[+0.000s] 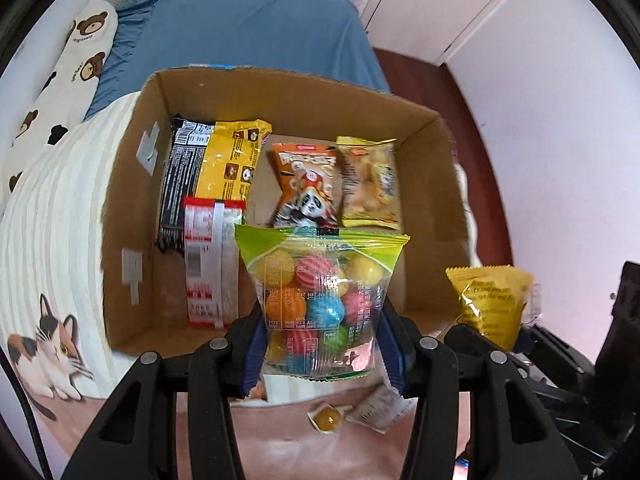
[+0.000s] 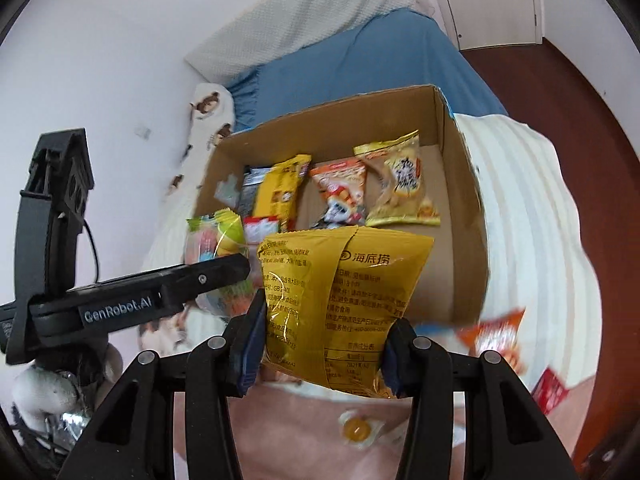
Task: Organize snacks
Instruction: 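Lower both bags into the box and open both tools, then grasp the brown cookie packet with left tool while right tool grasps white bread bag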
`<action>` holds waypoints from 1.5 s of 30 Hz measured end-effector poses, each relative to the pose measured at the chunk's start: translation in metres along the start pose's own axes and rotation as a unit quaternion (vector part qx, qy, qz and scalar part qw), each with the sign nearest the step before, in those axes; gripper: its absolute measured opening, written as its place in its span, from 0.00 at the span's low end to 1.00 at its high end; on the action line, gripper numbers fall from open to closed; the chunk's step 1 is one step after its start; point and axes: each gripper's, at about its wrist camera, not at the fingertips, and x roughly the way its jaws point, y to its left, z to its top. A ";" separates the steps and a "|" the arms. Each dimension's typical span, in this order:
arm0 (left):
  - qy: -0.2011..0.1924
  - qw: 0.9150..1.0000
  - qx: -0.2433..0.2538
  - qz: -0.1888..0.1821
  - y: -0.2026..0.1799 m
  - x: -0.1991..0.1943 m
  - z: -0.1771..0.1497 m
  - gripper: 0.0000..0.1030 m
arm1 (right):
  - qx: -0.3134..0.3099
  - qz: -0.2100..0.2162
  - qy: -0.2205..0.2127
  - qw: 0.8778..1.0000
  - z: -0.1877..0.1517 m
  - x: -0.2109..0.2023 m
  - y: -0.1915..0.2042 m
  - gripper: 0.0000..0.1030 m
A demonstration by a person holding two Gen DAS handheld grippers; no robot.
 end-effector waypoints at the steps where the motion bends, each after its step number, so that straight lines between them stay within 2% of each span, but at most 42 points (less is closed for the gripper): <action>1: 0.010 1.000 -0.003 0.000 0.003 0.008 0.005 0.45 | -0.002 -0.002 0.006 1.000 0.006 0.005 -0.002 0.49; 6: 0.060 0.998 -0.024 0.000 0.012 0.046 0.019 0.46 | -0.004 -0.027 0.035 0.999 0.021 0.046 -0.013 0.51; 7: 0.072 0.997 -0.030 -0.002 0.014 0.053 0.020 0.46 | -0.005 -0.035 0.048 0.998 0.021 0.056 -0.015 0.59; 8: 0.078 0.996 -0.030 -0.006 0.016 0.058 0.021 0.46 | -0.004 -0.039 0.062 0.997 0.020 0.065 -0.017 0.78; 9: 0.080 0.996 -0.028 -0.007 0.016 0.062 0.021 0.47 | 0.005 -0.041 0.077 0.996 0.020 0.073 -0.022 0.87; 10: 0.076 0.997 -0.025 -0.001 0.017 0.064 0.022 0.49 | 0.007 -0.039 0.082 0.996 0.020 0.079 -0.025 0.91; 12: 0.072 0.997 -0.021 0.006 0.019 0.065 0.022 0.56 | -0.004 -0.058 0.084 0.995 0.019 0.084 -0.027 0.91; 18: 0.054 0.998 -0.019 0.030 0.022 0.055 0.018 0.56 | -0.002 -0.075 0.086 0.993 0.020 0.086 -0.035 0.91; 20: 0.042 0.998 -0.012 0.040 0.021 0.048 0.012 0.57 | -0.007 -0.065 0.080 0.995 0.019 0.083 -0.036 0.91; 25: -0.027 0.995 0.027 0.088 0.014 0.020 -0.001 0.82 | -0.028 -0.101 0.056 0.993 0.011 0.066 -0.028 0.97; 26: -0.044 0.994 0.033 0.095 0.013 0.012 -0.005 0.93 | -0.034 -0.108 0.047 0.992 0.009 0.061 -0.026 0.97; 27: -0.055 0.993 0.035 0.095 0.013 0.008 -0.007 0.99 | -0.038 -0.119 0.039 0.991 0.006 0.055 -0.024 0.97; 34: -0.108 0.987 0.039 0.112 0.009 -0.031 -0.032 0.99 | -0.043 -0.139 -0.015 0.989 -0.010 0.016 -0.016 0.97; 39: -0.150 0.979 0.043 0.131 0.002 -0.056 -0.055 0.99 | -0.048 -0.149 -0.055 0.986 -0.027 -0.018 -0.006 0.97; 45: -0.184 0.973 0.045 0.130 -0.003 -0.086 -0.081 0.99 | -0.054 -0.152 -0.100 0.982 -0.050 -0.060 0.008 0.97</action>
